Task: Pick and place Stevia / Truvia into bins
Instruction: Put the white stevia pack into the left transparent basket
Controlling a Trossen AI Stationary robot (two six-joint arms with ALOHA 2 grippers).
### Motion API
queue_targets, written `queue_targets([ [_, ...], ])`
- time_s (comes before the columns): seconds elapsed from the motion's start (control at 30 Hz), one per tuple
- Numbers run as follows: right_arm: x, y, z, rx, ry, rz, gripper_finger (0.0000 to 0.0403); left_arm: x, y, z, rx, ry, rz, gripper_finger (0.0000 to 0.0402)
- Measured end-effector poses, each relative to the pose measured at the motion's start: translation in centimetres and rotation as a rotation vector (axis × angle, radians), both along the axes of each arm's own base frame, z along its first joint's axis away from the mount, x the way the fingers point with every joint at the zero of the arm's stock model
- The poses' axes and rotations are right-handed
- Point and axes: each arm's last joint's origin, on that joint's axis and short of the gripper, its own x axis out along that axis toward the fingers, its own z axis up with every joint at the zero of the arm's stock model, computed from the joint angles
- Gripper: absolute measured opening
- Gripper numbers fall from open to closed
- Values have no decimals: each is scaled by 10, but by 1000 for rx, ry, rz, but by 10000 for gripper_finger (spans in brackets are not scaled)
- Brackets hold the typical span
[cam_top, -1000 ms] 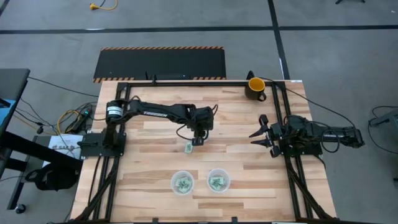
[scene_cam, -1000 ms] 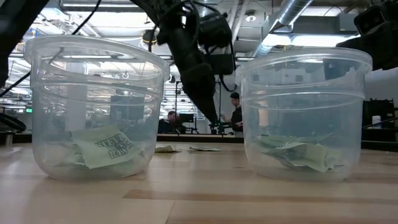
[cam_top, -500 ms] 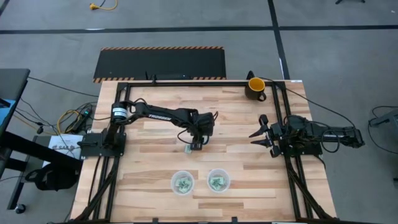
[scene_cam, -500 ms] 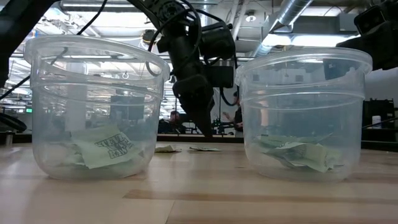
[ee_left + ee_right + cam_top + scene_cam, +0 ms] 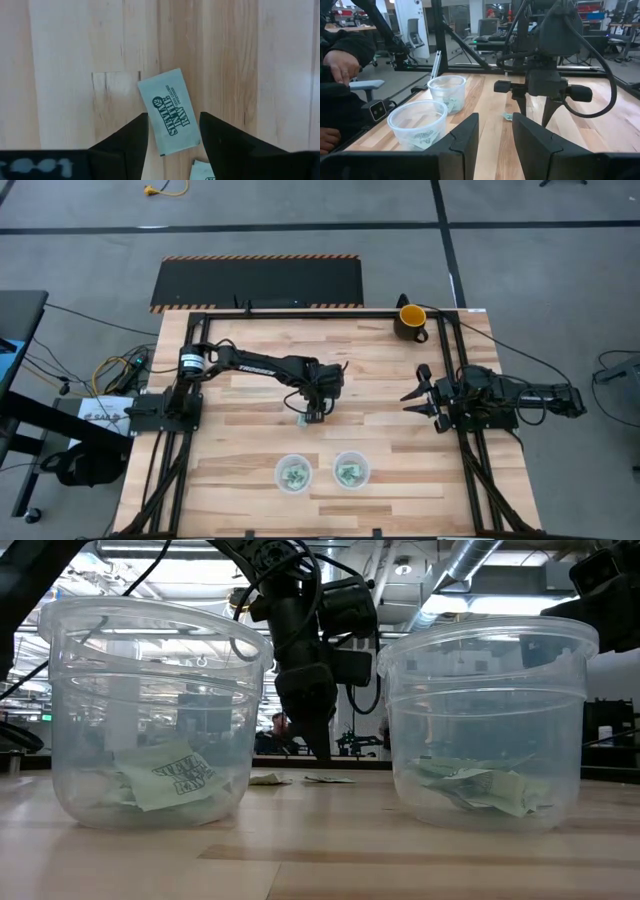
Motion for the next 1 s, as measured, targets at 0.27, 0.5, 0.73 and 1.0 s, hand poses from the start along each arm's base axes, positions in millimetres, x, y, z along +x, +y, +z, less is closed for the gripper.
queue_targets([
  [0.27, 0, 0, 0, 0, 0, 0, 113, -1, -1, 0, 0, 8, -9, 167],
  [0.5, 0, 0, 0, 0, 0, 0, 113, -1, -1, 0, 8, 7, -34, 167],
  [0.73, 0, 0, 0, 0, 0, 0, 113, -1, -1, 0, 9, 6, -38, 167],
  [1.0, 0, 0, 0, 0, 0, 0, 113, -1, -1, 0, 10, 5, -46, 167],
])
